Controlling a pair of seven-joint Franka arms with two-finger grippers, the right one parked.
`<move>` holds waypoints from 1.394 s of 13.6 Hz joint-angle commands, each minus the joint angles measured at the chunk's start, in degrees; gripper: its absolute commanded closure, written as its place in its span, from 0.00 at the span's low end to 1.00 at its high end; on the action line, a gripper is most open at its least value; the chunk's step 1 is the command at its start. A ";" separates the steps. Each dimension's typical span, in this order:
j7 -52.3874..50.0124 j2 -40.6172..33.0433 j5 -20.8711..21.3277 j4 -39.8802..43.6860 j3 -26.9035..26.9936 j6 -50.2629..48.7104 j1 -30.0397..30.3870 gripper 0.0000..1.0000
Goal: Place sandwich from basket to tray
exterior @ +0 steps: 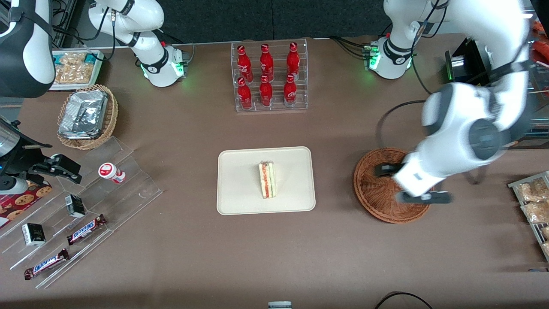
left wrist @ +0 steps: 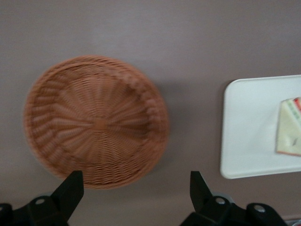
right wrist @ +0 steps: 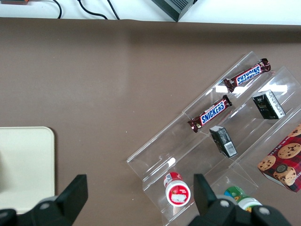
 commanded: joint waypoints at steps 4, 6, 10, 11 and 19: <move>5.69 -15.58 -0.27 -12.25 -0.62 1.02 10.54 0.00; 5.69 -17.78 0.08 -12.08 -0.18 0.49 10.72 0.00; 5.96 -18.41 3.60 -9.80 0.26 -1.08 10.72 0.00; 5.96 -18.41 3.69 -8.66 0.35 -2.22 10.72 0.00; 6.04 -16.74 5.97 -1.45 0.17 -9.62 10.54 0.00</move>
